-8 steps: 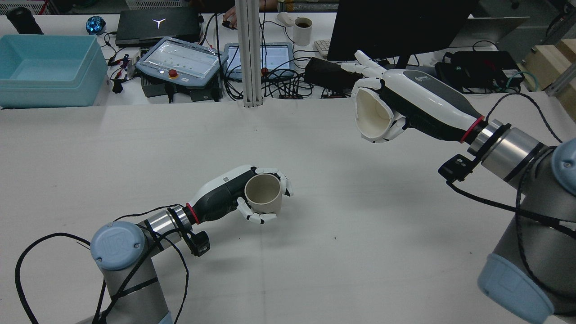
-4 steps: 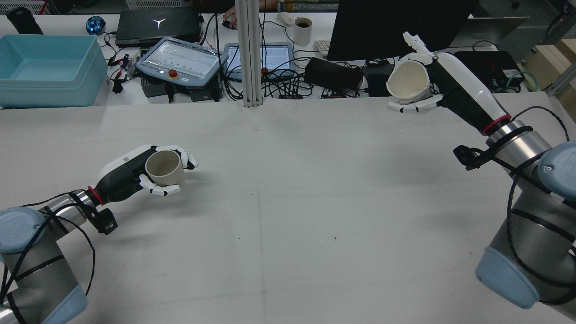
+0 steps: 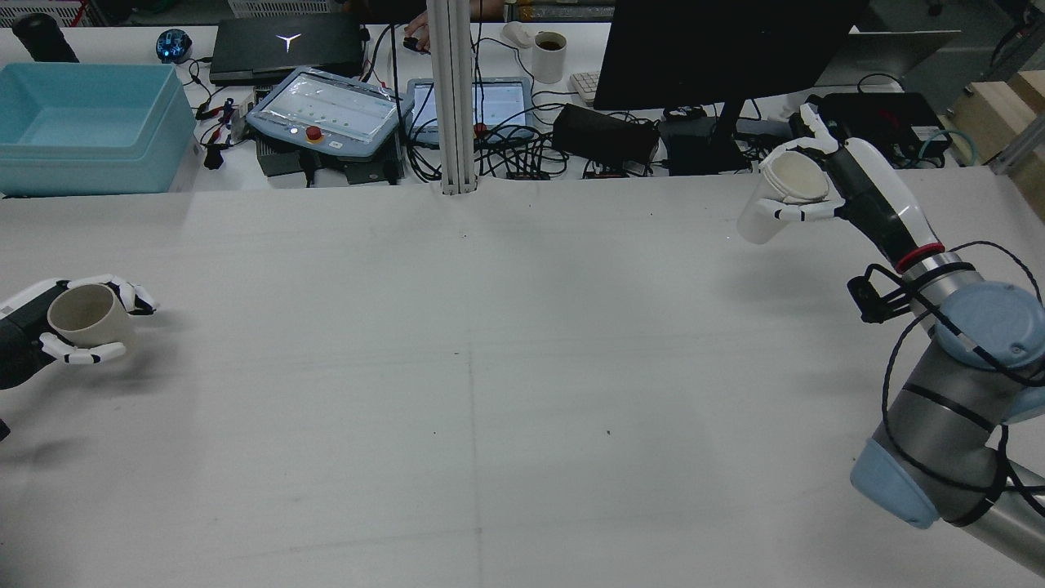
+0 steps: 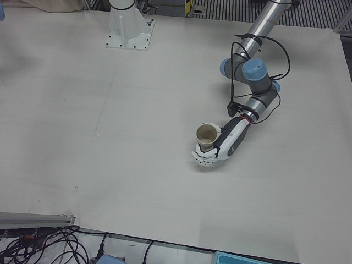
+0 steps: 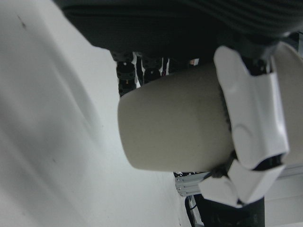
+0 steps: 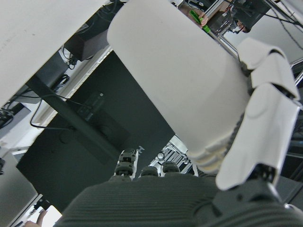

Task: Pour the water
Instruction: 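Turn the right cup upright, set it on the table, open right hand, then lower the left hand's cup back onto the table near its start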

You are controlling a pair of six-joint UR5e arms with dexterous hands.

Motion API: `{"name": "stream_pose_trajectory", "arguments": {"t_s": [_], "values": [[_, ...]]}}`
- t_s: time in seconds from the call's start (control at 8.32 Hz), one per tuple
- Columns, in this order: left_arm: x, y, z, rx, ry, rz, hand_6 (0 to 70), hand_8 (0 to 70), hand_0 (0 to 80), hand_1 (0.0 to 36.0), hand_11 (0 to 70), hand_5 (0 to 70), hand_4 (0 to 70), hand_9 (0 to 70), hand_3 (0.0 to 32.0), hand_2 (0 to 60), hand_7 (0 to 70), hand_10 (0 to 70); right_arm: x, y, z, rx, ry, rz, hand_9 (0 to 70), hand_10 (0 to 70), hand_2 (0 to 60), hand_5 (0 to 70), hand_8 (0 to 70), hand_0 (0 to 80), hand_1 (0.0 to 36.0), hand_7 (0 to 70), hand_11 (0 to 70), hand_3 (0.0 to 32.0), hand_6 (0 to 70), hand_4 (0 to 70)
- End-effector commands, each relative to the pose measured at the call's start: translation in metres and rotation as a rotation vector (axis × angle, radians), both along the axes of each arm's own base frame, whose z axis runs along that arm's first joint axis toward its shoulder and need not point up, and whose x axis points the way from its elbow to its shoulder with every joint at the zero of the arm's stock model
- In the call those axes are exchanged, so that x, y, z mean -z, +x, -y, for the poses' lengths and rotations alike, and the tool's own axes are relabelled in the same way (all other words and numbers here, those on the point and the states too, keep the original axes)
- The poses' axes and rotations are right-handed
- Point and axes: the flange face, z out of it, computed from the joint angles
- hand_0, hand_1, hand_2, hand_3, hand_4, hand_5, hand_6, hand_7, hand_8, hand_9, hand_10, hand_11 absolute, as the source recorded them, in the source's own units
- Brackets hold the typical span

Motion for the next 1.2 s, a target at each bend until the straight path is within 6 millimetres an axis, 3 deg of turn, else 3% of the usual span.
{"name": "stream_pose_trajectory", "arguments": {"t_s": [0.0,0.24,0.36,0.6,0.72,0.84,1.08], "values": [[-0.087,-0.058,-0.027,0.059,-0.064,0.036,33.6,25.0,52.6,36.0,27.4,70.0,39.9,34.2,0.0,60.0,36.0,17.5,-0.119,-0.016,0.011,0.014,-0.097,0.077,0.0,6.4,23.0,30.2,0.0,46.6,15.2,0.0,10.2,0.0,1.8,29.0],[-0.11,-0.068,-0.041,0.061,-0.08,0.051,33.3,25.0,52.4,36.0,27.7,70.0,39.3,34.3,0.0,60.0,35.7,17.7,-0.17,-0.033,0.01,0.039,-0.11,0.096,0.0,6.2,20.8,24.9,0.0,46.1,14.1,0.0,9.7,0.0,0.3,25.4],[-0.114,-0.073,-0.045,0.064,-0.085,0.053,33.1,25.0,52.5,36.0,27.8,70.0,38.9,34.3,0.0,60.0,35.3,17.8,-0.17,-0.037,0.009,0.046,-0.111,0.115,0.0,5.9,20.3,23.9,0.0,46.0,13.9,0.0,9.3,0.0,0.2,25.9],[-0.124,-0.11,-0.046,0.129,-0.099,0.068,32.8,24.9,52.6,36.0,27.7,70.0,38.6,34.2,0.0,60.0,35.0,17.7,-0.134,-0.043,0.013,0.06,-0.058,0.203,0.0,5.3,19.3,23.3,0.0,46.2,14.0,0.0,8.5,0.0,0.0,23.3],[-0.147,-0.116,-0.055,0.139,-0.113,0.08,32.8,25.0,52.6,36.0,27.7,70.0,38.7,34.2,0.0,60.0,35.0,17.8,-0.123,-0.044,0.014,0.062,-0.04,0.217,0.0,4.2,18.0,24.1,0.0,46.3,14.4,0.0,7.1,0.0,0.0,18.4],[-0.166,-0.123,-0.062,0.165,-0.12,0.094,31.9,24.7,52.1,36.0,27.7,70.0,38.2,33.9,0.0,60.0,34.4,17.7,-0.123,-0.042,0.014,0.059,-0.04,0.218,0.0,4.1,18.2,25.8,0.0,46.3,14.5,0.0,7.0,0.0,0.0,17.7],[-0.179,-0.126,-0.066,0.182,-0.067,0.125,29.8,23.5,52.0,36.0,26.9,70.0,37.1,32.7,0.0,60.0,33.0,17.2,-0.124,-0.04,0.014,0.057,-0.042,0.217,0.0,4.0,17.8,27.3,0.0,46.3,14.5,0.0,6.9,0.0,0.3,15.0]]}}
